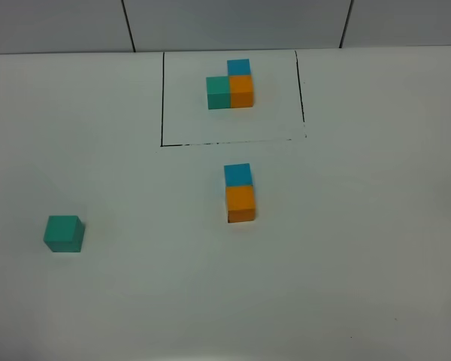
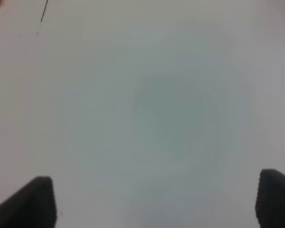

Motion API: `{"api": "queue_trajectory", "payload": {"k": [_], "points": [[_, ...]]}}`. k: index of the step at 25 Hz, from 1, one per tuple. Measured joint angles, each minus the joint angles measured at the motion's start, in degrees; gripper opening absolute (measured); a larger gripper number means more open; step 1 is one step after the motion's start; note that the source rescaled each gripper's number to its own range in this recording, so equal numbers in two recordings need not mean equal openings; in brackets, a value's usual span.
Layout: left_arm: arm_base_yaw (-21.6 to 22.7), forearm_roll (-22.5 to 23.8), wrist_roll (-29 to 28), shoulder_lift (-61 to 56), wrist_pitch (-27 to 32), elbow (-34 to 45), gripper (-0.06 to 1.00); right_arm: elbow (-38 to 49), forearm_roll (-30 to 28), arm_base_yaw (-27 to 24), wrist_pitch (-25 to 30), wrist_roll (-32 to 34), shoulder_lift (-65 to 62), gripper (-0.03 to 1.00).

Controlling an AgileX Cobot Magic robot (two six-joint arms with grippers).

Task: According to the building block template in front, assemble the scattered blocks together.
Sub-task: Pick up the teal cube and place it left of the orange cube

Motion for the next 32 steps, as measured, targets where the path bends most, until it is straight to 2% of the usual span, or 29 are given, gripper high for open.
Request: {"api": "queue_trajectory", "payload": {"k": [8,12,15,19,25,29,32], "points": [[0.0,0.0,-0.1,0.2,0.0,0.0,0.87,0.0,0.0,0.0,0.0,0.0,0.0,0.73],[0.0,1.6,-3.0,6.1,-1.5,-0.6,0.87,0.0,0.0,0.0,0.0,0.0,0.0,0.73],[0.0,3.1,-4.5,16.7,-3.8,-2.4,0.87,0.0,0.0,0.0,0.0,0.0,0.0,0.73],[0.0,2.9,-4.9,36.9,-3.8,-8.7,0.87,0.0,0.0,0.0,0.0,0.0,0.0,0.73],[-0.2,-0.7,-6.7,66.7,0.7,-21.5,0.87,0.0,0.0,0.0,0.0,0.0,0.0,0.72],[-4.5,-1.3,-8.2,81.1,3.0,-27.2,0.87,0.0,0.0,0.0,0.0,0.0,0.0,0.72],[-9.3,2.4,-12.4,87.7,1.2,-28.8,0.87,0.0,0.0,0.0,0.0,0.0,0.0,0.72]]}}
